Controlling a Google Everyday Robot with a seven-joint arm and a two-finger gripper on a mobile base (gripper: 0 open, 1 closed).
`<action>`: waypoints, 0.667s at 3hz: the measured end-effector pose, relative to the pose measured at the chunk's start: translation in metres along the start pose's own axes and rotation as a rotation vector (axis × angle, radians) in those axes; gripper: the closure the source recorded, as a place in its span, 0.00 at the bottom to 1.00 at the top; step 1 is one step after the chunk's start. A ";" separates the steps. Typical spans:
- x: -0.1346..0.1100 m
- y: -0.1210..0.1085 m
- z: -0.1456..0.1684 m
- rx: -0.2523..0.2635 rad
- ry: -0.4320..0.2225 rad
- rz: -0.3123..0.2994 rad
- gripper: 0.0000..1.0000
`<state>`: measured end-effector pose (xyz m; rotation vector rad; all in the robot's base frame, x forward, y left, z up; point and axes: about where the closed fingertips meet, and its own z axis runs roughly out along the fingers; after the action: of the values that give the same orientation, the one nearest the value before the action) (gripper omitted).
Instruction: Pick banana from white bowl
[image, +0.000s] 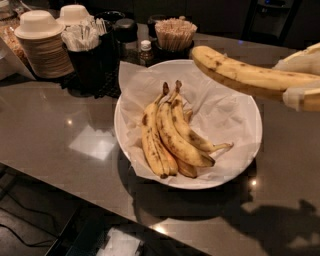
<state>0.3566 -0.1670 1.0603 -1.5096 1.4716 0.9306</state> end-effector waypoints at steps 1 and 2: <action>-0.004 -0.007 0.002 0.026 -0.004 -0.004 1.00; -0.040 0.021 0.005 0.075 0.024 -0.040 1.00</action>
Offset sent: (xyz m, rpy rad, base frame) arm -0.0431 0.0068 0.0166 -0.0471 0.0029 0.0423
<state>0.3338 -0.1461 1.0932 -1.4947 1.4713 0.8274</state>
